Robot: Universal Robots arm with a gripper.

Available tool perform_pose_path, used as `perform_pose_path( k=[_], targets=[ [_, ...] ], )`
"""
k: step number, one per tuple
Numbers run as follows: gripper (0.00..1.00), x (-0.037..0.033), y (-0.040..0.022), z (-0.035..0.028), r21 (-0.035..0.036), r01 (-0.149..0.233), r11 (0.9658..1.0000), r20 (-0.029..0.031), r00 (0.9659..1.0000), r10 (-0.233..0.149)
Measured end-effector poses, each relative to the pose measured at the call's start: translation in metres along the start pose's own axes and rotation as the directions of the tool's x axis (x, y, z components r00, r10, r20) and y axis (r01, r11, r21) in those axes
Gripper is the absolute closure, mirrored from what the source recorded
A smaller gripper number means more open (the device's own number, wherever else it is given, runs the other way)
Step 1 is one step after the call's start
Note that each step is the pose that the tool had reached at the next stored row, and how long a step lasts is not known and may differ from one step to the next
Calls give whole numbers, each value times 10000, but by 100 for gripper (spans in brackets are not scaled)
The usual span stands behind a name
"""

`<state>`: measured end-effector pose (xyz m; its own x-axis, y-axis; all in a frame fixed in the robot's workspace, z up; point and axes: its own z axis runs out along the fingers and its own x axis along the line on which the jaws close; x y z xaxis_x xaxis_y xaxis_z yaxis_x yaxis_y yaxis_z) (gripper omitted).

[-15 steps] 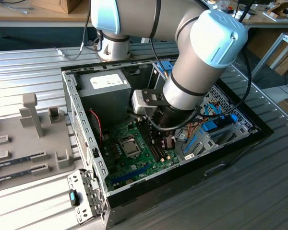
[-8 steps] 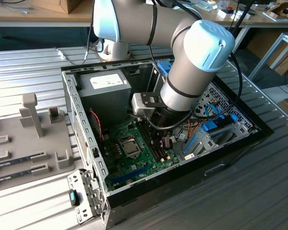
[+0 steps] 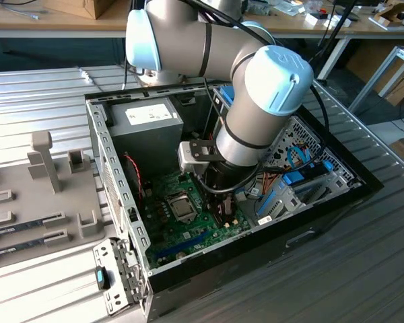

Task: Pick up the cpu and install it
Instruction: 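Install the first cpu locking lever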

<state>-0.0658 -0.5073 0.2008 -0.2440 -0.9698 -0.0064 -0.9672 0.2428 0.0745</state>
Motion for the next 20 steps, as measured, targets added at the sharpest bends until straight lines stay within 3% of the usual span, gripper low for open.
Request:
perform_pose_path(
  k=[1,2,7,13,17,20],
  targets=[
    [89,-2,3,-28,0,0,10000,15,10000,0],
    [89,0,7,-56,0,-5,10000,-12,10000,5],
    [89,-1,5,-60,1,0,10000,-20,10000,0],
    [89,-1,14,-158,3,0,10000,-16,10000,0],
    [89,-11,-28,-142,-48,-3,10000,-31,10000,3],
    [89,-11,-33,-73,-67,-6,10000,-35,10000,6]
  ],
)
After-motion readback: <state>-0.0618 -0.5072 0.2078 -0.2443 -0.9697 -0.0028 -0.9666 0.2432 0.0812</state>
